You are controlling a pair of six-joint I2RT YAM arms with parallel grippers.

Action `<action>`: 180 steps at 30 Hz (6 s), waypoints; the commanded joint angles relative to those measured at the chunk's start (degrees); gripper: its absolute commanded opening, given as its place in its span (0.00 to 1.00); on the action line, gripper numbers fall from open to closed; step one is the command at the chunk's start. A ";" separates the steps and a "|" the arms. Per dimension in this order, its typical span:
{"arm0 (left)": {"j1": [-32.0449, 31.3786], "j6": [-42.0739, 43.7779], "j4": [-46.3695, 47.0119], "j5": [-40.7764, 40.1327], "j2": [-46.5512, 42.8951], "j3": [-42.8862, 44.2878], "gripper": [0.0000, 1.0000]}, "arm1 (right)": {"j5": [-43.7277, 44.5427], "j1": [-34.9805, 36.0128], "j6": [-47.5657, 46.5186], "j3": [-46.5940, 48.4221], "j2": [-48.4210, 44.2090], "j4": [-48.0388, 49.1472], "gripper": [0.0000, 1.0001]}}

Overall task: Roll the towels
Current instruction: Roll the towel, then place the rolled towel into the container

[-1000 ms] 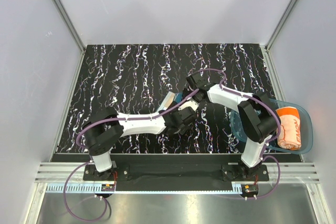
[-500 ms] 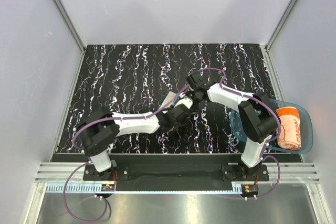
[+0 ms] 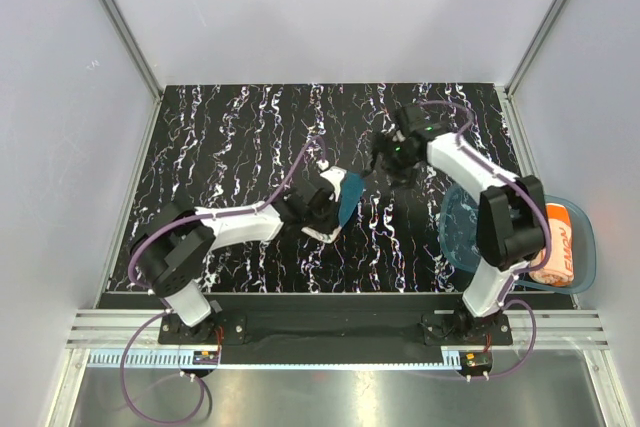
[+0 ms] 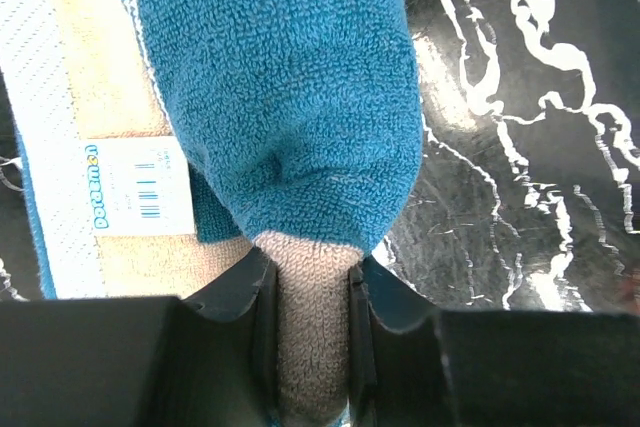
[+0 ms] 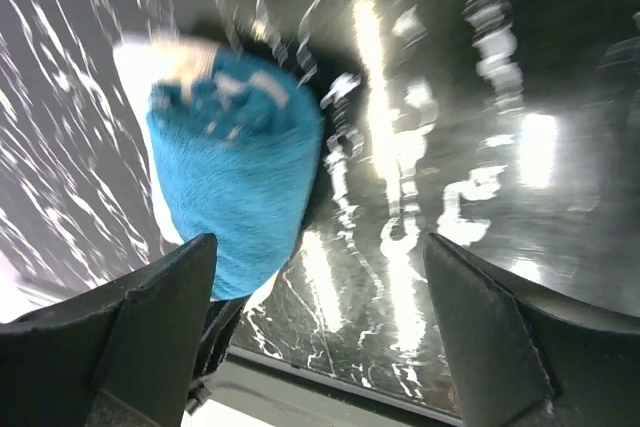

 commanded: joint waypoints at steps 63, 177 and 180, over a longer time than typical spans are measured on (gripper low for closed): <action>32.69 -50.16 43.15 56.25 21.63 -14.68 0.00 | -7.94 11.52 20.51 -28.52 14.14 81.88 0.46; 13.88 -2.97 -26.10 11.17 14.07 29.87 0.00 | -7.25 -0.08 -21.94 -5.05 3.25 -7.65 0.00; 13.88 -1.91 -28.04 9.06 13.28 30.31 0.00 | -3.74 -0.25 -22.82 -4.26 3.86 -10.64 0.00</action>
